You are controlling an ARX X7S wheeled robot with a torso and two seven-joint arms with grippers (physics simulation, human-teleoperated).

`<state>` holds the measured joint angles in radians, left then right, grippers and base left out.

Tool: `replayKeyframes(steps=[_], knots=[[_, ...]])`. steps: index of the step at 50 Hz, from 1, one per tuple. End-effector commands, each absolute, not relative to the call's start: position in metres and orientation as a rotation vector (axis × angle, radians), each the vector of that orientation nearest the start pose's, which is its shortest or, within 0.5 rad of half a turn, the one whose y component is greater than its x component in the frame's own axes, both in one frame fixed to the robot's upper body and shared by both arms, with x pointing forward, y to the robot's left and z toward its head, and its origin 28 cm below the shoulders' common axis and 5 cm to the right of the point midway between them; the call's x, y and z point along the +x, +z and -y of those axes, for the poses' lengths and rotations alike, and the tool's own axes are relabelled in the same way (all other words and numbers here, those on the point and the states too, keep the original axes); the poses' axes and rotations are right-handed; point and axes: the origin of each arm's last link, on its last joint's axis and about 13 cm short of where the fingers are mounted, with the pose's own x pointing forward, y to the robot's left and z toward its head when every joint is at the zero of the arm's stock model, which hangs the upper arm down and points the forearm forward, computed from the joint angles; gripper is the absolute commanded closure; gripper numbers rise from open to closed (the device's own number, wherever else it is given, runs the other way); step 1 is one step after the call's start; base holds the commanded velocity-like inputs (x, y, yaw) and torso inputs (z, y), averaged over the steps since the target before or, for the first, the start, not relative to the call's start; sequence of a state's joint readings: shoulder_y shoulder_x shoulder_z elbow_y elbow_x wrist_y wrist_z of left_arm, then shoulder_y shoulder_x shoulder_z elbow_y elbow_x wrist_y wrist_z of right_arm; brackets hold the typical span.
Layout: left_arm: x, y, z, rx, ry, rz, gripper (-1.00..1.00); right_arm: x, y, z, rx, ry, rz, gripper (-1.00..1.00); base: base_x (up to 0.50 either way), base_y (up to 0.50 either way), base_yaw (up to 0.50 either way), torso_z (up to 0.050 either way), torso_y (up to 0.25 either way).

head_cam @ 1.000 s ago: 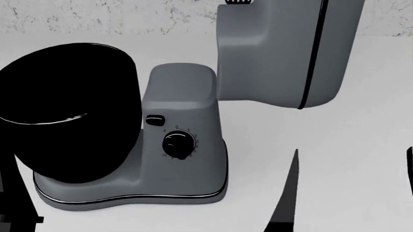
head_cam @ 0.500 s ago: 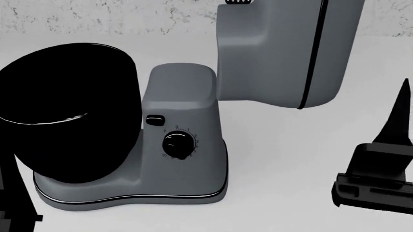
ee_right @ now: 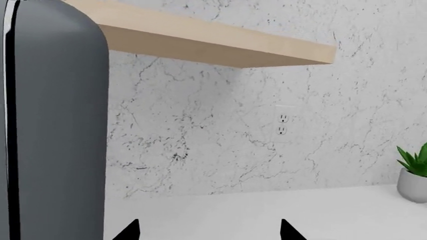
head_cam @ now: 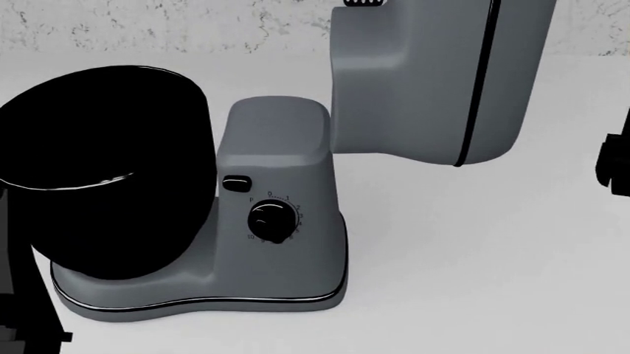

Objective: Close the stand mixer head.

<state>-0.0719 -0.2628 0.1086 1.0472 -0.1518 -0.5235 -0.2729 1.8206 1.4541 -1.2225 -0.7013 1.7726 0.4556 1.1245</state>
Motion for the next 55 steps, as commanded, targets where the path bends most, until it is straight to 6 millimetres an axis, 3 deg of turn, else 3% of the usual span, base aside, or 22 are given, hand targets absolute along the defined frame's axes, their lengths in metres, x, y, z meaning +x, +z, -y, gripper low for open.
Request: replayKeyframes(steps=[1, 5, 17, 21, 24, 29, 34, 40, 45, 55], knots=[[0.167, 0.180, -0.204, 0.053, -0.005, 0.560, -1.00, 0.204, 0.365, 0.220, 0.016, -0.448, 0.160, -1.00, 0.00, 0.00, 0.00, 0.000, 0.000], [0.172, 0.177, -0.203, 0.065, -0.010, 0.545, -1.00, 0.227, 0.356, 0.222, -0.022, -0.452, 0.067, -1.00, 0.00, 0.00, 0.00, 0.000, 0.000], [0.186, 0.169, -0.205, 0.083, 0.002, 0.508, -1.00, 0.309, 0.366, 0.199, -0.117, -0.307, -0.074, -1.00, 0.00, 0.00, 0.00, 0.000, 0.000], [0.188, 0.167, -0.204, 0.083, -0.003, 0.503, -1.00, 0.327, 0.370, 0.186, -0.147, -0.250, -0.095, -1.00, 0.00, 0.00, 0.00, 0.000, 0.000], [0.187, 0.167, -0.204, 0.083, -0.004, 0.502, -1.00, 0.334, 0.374, 0.178, -0.178, -0.221, -0.101, -1.00, 0.00, 0.00, 0.00, 0.000, 0.000], [0.185, 0.168, -0.204, 0.081, -0.011, 0.508, -1.00, 0.346, 0.374, 0.149, -0.308, -0.053, -0.147, -1.00, 0.00, 0.00, 0.00, 0.000, 0.000], [0.184, 0.170, -0.206, 0.077, -0.007, 0.513, -1.00, 0.351, 0.374, 0.116, -0.444, 0.149, -0.173, -1.00, 0.01, 0.00, 0.01, 0.000, 0.000], [0.183, 0.172, -0.207, 0.074, -0.008, 0.520, -1.00, 0.355, 0.375, 0.093, -0.506, 0.262, -0.172, -1.00, 0.01, 0.00, 0.01, 0.000, 0.000], [0.179, 0.175, -0.206, 0.072, -0.031, 0.538, -1.00, 0.352, 0.377, 0.062, -0.578, 0.377, -0.165, -1.00, 0.01, 0.00, 0.01, 0.000, 0.000], [0.175, 0.180, -0.210, 0.064, -0.024, 0.559, -1.00, 0.361, 0.350, -0.002, -0.840, 0.503, -0.286, -1.00, 0.01, 0.00, 0.00, 0.000, 0.000]])
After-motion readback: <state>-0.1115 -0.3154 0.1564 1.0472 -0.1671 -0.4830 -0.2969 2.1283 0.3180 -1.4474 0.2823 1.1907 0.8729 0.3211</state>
